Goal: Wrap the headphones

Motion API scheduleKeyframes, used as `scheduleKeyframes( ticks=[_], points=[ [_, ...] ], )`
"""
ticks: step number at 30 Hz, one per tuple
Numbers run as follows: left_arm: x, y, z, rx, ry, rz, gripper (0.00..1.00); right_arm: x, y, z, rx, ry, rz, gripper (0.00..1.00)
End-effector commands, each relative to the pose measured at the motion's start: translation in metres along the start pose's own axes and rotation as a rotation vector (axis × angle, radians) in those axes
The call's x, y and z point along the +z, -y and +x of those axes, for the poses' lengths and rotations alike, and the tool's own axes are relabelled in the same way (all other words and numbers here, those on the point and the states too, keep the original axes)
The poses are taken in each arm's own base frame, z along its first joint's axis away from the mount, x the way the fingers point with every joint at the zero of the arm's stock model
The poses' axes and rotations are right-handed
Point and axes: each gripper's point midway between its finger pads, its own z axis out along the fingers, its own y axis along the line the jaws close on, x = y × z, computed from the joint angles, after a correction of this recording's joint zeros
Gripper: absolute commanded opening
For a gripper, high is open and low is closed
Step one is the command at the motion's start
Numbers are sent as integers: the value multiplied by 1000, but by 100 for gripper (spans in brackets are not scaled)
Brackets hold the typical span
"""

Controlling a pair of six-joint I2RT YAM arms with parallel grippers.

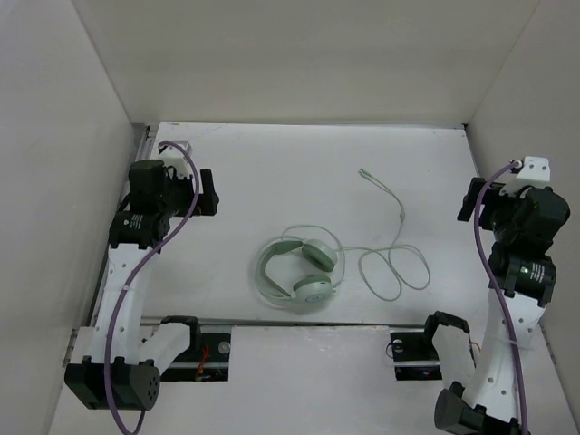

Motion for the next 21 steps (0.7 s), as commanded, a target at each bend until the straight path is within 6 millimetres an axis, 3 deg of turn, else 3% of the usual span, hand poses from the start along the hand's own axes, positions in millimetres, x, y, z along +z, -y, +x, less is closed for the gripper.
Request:
scheduleKeyframes(
  ticks=[1,7,11,12,13,17,21],
  points=[
    [-8,4,-15,-5,65,19,100,5,6,-17,-15,99,37,100],
    [-2,21,-5,3,16,72,95,7,-6,-5,22,98,-16,100],
    [17,46,22,-8,-99,165,81,-14,-16,-20,4,294,-45,100],
    [21,52,29,-9,-128,182,82,-19,-23,-24,-3,359,-72,100],
    [25,58,39,-9,-167,205,91,-24,-27,-25,-3,411,-86,100],
    [34,69,54,-28,-227,238,91,-23,-37,-2,0,342,-140,100],
    [45,80,75,-24,-247,286,84,-23,-46,18,3,264,-189,100]
  ],
)
